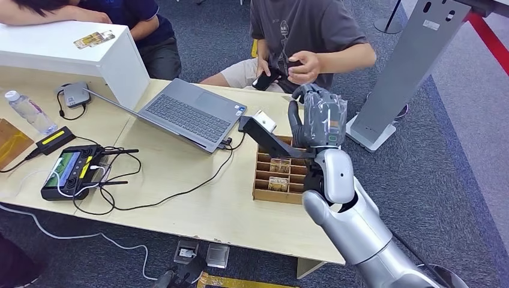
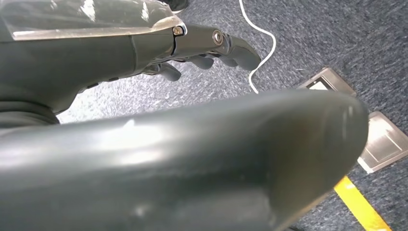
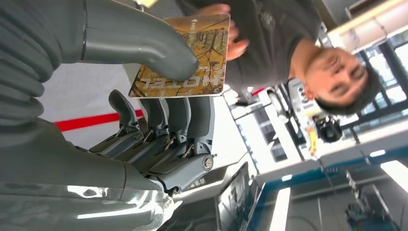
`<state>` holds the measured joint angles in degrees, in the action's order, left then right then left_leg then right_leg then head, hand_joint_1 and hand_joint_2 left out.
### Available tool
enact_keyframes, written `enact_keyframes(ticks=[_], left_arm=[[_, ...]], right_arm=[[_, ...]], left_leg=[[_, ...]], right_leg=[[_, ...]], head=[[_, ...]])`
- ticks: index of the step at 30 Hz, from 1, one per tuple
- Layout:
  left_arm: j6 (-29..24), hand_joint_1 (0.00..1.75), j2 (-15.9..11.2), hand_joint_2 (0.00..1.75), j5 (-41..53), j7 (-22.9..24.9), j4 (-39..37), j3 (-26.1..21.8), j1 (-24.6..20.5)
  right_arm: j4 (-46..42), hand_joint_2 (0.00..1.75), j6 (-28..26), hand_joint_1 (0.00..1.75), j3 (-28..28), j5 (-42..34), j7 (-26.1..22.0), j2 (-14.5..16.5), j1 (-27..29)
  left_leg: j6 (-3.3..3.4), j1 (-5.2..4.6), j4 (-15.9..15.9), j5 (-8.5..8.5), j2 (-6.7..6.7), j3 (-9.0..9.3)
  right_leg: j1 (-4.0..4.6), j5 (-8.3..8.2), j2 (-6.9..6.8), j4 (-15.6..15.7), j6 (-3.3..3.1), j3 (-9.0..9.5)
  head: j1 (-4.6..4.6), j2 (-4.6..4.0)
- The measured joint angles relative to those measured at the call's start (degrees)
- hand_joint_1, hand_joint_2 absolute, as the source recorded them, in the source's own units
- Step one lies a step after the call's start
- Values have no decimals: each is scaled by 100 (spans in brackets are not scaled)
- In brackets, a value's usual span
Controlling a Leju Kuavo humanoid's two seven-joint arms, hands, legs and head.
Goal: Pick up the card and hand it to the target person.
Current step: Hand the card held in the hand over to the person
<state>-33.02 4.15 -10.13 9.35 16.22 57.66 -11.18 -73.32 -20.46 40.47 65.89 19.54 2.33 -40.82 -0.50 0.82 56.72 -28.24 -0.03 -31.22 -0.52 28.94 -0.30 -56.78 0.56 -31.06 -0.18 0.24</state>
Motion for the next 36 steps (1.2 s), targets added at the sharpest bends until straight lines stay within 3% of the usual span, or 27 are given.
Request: enact_keyframes(ticks=[10,18,22,23,36], left_arm=[[21,0,21,0,92,38,30,89,-89],[10,0,46,0,119,20,32,102,-121],[-10,0,46,0,110,5,32,102,-122],[-21,0,46,0,99,-2,32,102,-122],[-69,0,46,0,-43,-20,32,97,-112]], right_arm=[[595,175,-87,143,-142,94,-101,-78,-508],[1429,175,-381,134,-118,320,-120,-30,-804],[1779,175,-411,7,-91,456,-82,31,-858],[1866,175,-413,0,-80,475,-85,49,-869],[2456,175,-613,0,16,142,-369,312,-867]], left_leg=[[0,0,0,0,-2,-6],[0,0,0,0,-4,-8],[0,0,0,0,-4,-9],[0,0,0,0,-4,-9],[0,0,0,0,-3,-11]], right_leg=[[0,0,-1,-1,0,-3],[0,0,-3,-1,0,-3],[0,0,-3,-1,0,-3],[0,0,-3,-1,0,-3],[0,0,-3,-2,0,-6]], head=[[-5,0],[3,0],[3,0],[3,0],[2,0]])
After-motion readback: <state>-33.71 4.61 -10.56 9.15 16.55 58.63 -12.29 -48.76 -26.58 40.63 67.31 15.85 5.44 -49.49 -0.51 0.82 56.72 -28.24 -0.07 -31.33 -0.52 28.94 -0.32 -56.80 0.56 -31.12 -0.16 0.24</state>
